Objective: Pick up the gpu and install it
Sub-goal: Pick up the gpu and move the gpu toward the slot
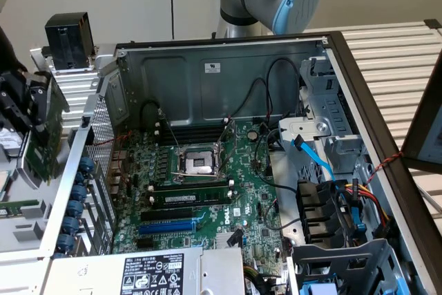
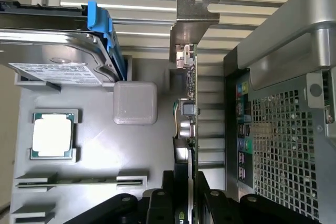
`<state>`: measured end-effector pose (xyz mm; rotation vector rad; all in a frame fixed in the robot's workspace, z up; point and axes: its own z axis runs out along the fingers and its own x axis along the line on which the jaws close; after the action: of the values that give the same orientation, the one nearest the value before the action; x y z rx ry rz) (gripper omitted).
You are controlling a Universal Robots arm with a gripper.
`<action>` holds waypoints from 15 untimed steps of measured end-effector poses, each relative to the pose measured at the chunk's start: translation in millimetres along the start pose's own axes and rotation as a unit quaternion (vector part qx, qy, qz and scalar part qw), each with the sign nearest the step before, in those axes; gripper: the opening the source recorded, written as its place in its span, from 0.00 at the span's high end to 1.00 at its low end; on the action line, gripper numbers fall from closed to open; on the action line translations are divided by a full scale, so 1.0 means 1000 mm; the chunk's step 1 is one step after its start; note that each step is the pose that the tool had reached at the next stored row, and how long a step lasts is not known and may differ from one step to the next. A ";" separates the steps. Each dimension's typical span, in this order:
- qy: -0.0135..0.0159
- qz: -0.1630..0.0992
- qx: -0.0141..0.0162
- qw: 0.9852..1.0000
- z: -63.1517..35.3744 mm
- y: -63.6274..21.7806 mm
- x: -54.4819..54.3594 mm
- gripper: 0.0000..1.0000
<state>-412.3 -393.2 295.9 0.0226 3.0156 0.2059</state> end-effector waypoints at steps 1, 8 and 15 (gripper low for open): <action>0.000 -0.001 0.000 1.000 -0.0044 0.0006 0.000 0.73; 0.001 -0.005 -0.001 1.000 -0.0359 0.0041 -0.004 0.73; 0.004 -0.005 -0.001 1.000 -0.0674 -0.0053 -0.022 0.73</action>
<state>-398.6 -408.1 364.1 0.0067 3.0222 0.2072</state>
